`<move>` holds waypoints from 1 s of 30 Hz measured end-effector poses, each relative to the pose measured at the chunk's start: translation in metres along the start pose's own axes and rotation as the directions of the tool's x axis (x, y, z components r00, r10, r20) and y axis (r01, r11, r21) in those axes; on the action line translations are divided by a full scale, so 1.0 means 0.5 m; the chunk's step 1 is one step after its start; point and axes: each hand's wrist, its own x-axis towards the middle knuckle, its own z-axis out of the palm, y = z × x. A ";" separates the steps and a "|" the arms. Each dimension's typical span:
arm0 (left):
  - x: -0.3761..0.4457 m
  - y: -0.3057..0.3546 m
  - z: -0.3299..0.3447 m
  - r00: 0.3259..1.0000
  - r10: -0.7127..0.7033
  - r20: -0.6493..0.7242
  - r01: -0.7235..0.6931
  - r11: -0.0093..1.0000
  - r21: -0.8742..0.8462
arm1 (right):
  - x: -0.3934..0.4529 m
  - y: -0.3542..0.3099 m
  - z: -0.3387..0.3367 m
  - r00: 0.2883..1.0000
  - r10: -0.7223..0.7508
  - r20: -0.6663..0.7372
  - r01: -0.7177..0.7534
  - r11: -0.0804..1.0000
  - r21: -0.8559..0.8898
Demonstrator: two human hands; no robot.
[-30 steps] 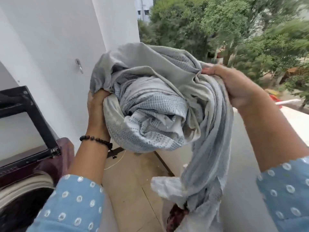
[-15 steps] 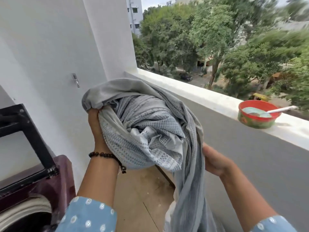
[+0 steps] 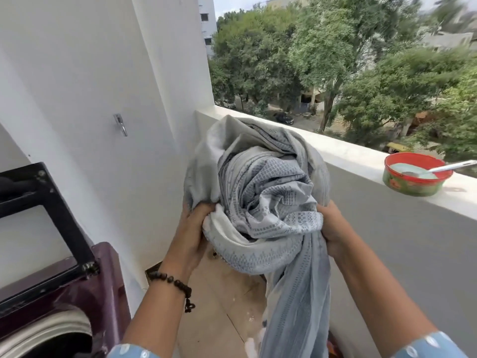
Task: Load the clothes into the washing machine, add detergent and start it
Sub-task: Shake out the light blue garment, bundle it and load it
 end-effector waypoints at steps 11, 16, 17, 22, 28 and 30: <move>-0.035 0.146 -0.125 0.942 0.052 0.333 -0.231 0.819 0.525 | 0.022 -0.110 0.008 0.975 -0.066 0.212 0.166 0.853 -0.496; -0.022 0.123 -0.016 0.772 -0.106 0.627 -0.500 0.507 0.702 | 0.025 -0.163 0.097 0.921 0.059 0.384 0.246 0.676 -0.695; -0.015 0.103 -0.008 0.756 -0.082 0.649 -0.504 0.558 0.659 | 0.023 -0.174 0.109 0.914 0.055 0.401 0.262 0.676 -0.688; -0.007 0.054 -0.005 0.782 0.318 0.536 -0.604 0.601 0.524 | 0.015 -0.194 0.130 0.900 -0.001 0.436 0.304 0.718 -0.627; 0.014 0.099 -0.006 0.783 0.542 0.305 -0.614 0.596 0.518 | 0.018 -0.139 0.046 0.881 0.013 0.473 0.187 0.909 -0.372; 0.024 0.112 -0.014 0.800 0.555 0.230 -0.587 0.640 0.496 | 0.008 -0.092 0.008 0.878 0.020 0.478 0.149 0.939 -0.311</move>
